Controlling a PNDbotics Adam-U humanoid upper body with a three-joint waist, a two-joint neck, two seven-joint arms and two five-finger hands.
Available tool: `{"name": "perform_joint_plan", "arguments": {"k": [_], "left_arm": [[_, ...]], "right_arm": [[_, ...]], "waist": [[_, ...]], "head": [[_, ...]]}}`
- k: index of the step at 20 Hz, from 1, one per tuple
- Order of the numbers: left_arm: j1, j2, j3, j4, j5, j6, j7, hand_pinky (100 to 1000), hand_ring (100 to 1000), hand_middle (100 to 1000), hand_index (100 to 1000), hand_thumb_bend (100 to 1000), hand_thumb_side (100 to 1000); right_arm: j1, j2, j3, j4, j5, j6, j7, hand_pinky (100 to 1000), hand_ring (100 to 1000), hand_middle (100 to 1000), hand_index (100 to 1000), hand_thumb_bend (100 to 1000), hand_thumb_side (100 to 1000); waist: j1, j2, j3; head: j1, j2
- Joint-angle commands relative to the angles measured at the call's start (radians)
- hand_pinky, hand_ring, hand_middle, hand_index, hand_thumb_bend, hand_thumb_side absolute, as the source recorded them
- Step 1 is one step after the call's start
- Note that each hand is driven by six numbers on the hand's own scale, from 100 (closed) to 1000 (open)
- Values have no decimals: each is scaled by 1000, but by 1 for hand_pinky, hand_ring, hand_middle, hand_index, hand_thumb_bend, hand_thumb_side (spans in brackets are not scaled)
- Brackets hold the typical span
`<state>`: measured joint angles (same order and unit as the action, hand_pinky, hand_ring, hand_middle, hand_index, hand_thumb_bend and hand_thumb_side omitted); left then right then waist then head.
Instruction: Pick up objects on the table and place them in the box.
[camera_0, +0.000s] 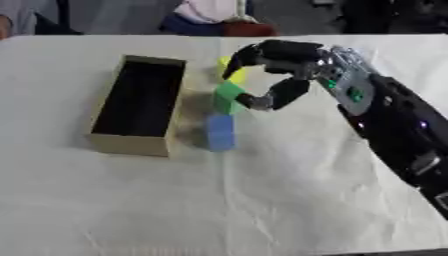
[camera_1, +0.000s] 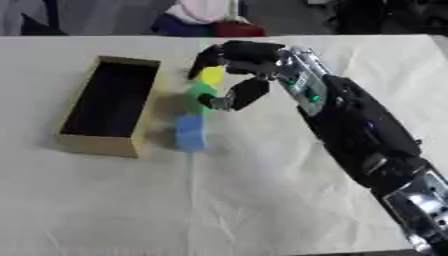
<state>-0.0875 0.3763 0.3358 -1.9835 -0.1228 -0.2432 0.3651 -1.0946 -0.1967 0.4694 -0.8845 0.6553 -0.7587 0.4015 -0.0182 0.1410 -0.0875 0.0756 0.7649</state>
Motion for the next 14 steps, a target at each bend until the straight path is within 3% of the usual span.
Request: {"name": "perform_joint_plan", "arguments": {"k": [1,14], "left_arm": [[-5,32,-1,-16,0,1,-4,738,613,738,826,100,767],[-8,31,-2,-16,-4,8,-12,738,612,738,826,100,768]], "right_arm": [[-11,0,6,-43,60,-26,28,858,820,733,831,311,683],[13,19,24,-41,168,-18,37,888,845,759,856,355,582]], "waist": [[1,-12,-2],[-6,-4,0]], "head": [[1,5],[4,5]]}}
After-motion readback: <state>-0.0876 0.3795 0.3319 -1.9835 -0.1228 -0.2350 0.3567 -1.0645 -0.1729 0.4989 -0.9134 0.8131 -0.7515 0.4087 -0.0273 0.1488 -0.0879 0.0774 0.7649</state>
